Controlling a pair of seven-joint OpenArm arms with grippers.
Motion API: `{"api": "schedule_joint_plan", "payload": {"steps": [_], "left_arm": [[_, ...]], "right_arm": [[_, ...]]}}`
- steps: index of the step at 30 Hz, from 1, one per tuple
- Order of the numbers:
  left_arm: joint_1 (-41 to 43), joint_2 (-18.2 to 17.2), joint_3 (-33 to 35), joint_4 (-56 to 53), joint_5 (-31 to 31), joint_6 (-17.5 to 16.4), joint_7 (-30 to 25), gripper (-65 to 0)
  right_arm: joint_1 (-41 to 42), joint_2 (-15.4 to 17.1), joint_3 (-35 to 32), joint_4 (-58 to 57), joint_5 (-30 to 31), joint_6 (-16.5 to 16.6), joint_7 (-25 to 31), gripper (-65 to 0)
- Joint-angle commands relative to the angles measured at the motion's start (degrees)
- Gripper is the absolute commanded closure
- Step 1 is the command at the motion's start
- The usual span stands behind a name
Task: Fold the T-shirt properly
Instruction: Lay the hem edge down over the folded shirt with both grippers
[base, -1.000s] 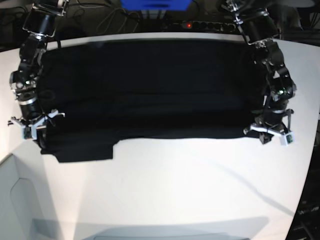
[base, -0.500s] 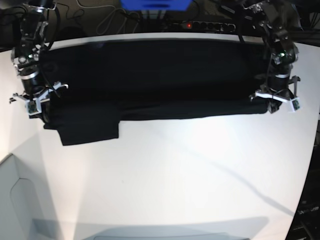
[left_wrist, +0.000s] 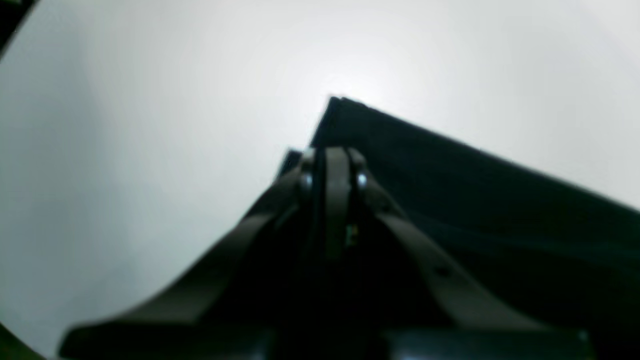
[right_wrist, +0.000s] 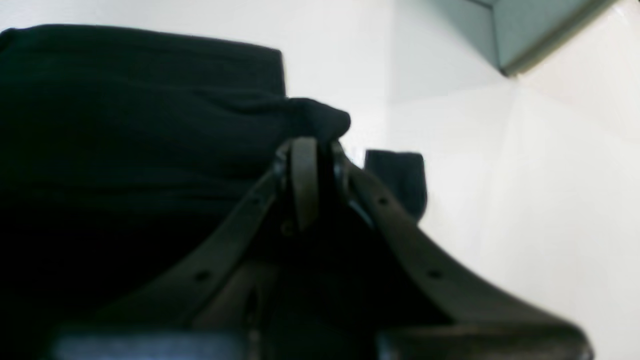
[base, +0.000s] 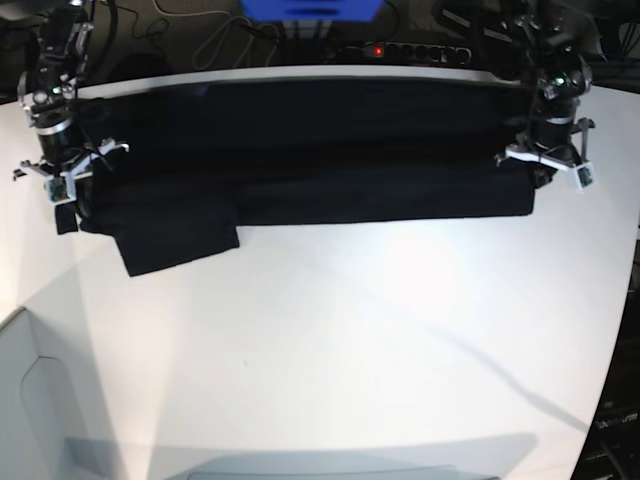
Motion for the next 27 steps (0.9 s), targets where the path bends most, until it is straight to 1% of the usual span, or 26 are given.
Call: {"api": "schedule_joint_plan", "payload": {"steps": [1, 7, 16, 22, 27], "left_arm": [[0.47, -0.68, -0.44, 1.1, 0.1, 0.1, -1.7, 0.0], [1.09, -0.42, -0.44, -0.74, 0.1, 0.1, -1.7, 0.0], [1.79, -0.42, -0.35, -0.74, 0.1, 0.1, -1.7, 0.0], [1.88, -0.77, -0.44, -0.83, 0.1, 0.1, -1.61, 0.0], [1.88, -0.68, -0.35, -1.8, 0.1, 0.1, -1.61, 0.0]], "right_arm": [[-0.15, 0.99, 0.61, 1.06, 0.62, -0.12, 1.72, 0.0], [-1.65, 0.99, 0.61, 0.62, 0.62, -0.12, 1.63, 0.0], [-5.25, 0.91, 0.35, 0.62, 0.53, -0.12, 1.72, 0.0], [-5.52, 0.91, 0.53, 0.53, 0.53, -0.12, 1.37, 0.0], [-4.81, 0.91, 0.53, -2.98, 0.53, -0.12, 1.55, 0.0]]}}
